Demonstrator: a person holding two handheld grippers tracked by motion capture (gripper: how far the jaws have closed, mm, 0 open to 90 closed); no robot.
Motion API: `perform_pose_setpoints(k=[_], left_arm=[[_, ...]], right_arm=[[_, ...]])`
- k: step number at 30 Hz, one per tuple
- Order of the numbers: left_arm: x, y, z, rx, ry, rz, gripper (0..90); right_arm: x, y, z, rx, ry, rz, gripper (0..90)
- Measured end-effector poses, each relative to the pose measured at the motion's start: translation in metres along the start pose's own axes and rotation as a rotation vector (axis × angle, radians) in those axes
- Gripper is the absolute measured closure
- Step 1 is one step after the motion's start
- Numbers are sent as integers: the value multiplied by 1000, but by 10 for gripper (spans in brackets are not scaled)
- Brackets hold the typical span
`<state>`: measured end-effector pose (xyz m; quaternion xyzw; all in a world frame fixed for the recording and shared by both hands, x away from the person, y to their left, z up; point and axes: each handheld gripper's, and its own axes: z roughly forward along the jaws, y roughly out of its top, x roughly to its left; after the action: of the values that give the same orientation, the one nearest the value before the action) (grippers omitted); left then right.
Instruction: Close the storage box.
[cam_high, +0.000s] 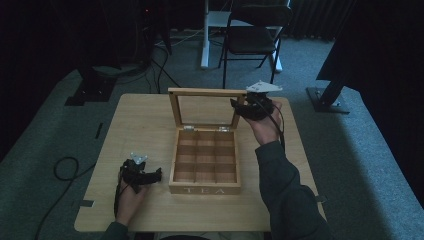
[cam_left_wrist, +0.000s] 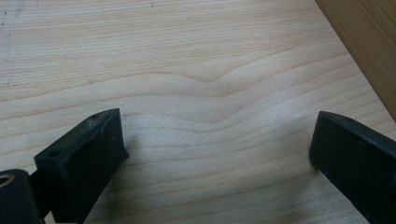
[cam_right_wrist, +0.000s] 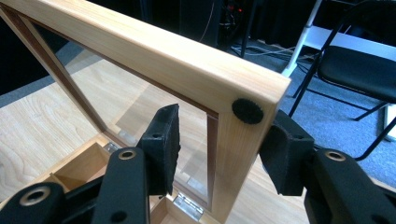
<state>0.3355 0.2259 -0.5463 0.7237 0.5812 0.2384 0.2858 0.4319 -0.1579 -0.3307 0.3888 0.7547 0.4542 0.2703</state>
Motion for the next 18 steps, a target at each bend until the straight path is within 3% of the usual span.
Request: perform_pose_setpoints(k=[18], left_arm=[[0,0,0,2,-1,0,35]], right_arm=[[16,-13,-21,23,5,2,478]])
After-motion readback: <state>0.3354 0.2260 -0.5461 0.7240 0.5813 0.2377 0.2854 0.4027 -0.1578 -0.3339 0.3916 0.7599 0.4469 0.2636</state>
